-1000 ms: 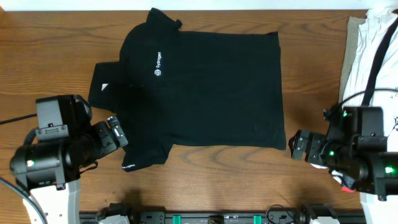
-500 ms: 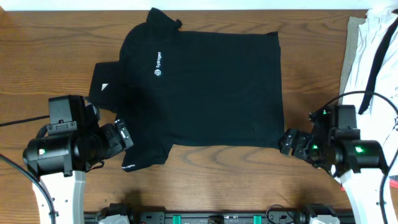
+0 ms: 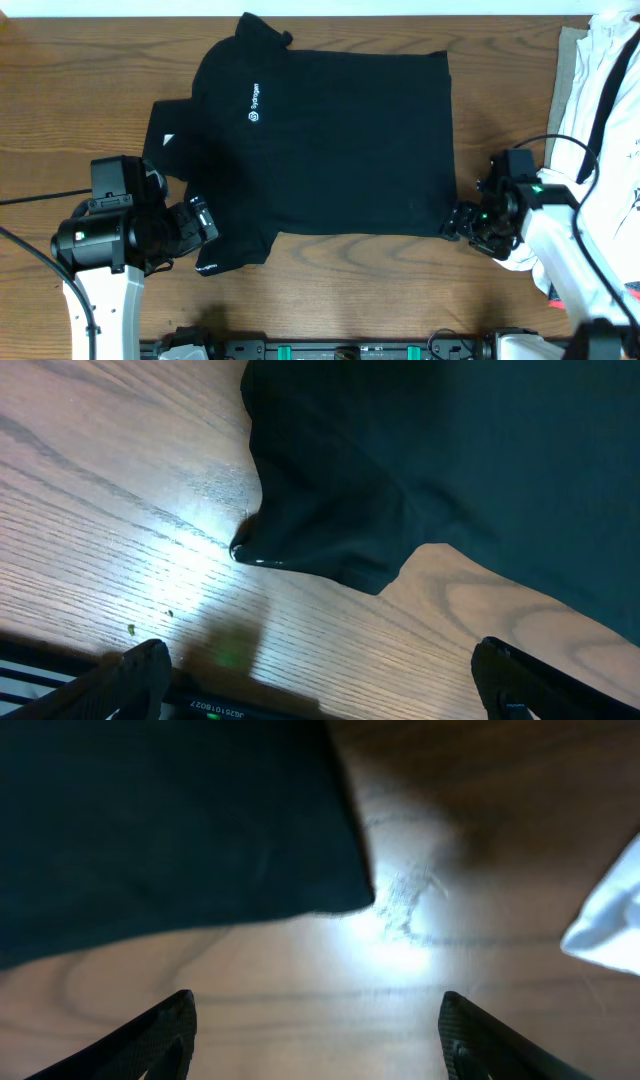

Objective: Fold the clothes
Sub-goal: 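Grasp the shirt's bottom hem corners with both grippers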

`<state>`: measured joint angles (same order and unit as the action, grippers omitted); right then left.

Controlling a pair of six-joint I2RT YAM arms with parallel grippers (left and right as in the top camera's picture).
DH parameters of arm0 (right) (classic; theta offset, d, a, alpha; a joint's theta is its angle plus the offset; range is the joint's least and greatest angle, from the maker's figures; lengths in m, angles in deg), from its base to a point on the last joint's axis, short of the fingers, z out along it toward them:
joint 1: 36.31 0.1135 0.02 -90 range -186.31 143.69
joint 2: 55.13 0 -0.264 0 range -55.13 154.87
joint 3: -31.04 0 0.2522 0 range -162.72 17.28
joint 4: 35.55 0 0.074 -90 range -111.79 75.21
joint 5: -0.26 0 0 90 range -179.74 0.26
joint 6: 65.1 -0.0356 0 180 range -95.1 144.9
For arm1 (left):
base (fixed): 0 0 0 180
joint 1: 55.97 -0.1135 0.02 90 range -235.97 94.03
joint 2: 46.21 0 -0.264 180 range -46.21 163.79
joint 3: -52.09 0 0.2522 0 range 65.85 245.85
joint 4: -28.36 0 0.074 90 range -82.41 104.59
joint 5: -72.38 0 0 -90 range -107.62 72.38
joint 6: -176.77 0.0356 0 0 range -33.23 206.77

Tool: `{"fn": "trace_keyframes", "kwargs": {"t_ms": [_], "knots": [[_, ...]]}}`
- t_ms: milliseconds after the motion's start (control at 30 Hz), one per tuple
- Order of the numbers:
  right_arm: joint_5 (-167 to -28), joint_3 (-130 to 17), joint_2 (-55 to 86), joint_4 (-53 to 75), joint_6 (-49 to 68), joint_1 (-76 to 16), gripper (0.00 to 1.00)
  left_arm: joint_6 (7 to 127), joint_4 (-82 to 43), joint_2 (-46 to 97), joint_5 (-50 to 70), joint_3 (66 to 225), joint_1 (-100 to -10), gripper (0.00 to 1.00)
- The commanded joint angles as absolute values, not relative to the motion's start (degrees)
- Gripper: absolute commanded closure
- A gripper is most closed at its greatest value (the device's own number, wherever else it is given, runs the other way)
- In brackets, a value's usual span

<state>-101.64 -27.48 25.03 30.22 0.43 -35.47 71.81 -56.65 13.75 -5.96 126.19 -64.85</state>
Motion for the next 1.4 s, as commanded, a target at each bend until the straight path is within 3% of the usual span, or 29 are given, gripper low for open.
{"fn": "trace_keyframes", "kwargs": {"t_ms": [0,300,467,567,733,1200,1367], "knots": [[-100.29,-27.06,29.10,28.29,-1.32,-35.16,0.24,72.11,-56.50,13.75,-5.76,125.95,-64.64,0.02],[-100.29,-27.06,36.86,20.86,-3.99,-35.14,0.24,72.13,-56.50,13.75,-4.49,125.95,-64.64,0.02],[-100.27,-27.02,38.93,19.09,-5.89,-35.10,0.30,72.13,-56.50,13.75,-4.49,125.95,-64.64,0.02],[-100.27,-27.02,39.30,19.09,-5.93,-35.10,0.39,72.11,-56.47,13.75,-4.51,125.95,-64.64,0.02],[-100.29,-27.02,39.28,19.51,-5.93,-35.10,0.42,72.11,-56.45,13.75,-4.51,125.95,-64.64,0.02],[-100.29,-24.13,39.28,19.92,-5.95,-34.22,0.39,72.11,-56.93,13.75,-4.51,125.95,-64.64,0.02],[-100.51,-23.39,39.28,18.33,-6.41,-33.48,0.56,72.11,-56.91,13.75,-4.51,125.95,-64.64,0.02]]}}
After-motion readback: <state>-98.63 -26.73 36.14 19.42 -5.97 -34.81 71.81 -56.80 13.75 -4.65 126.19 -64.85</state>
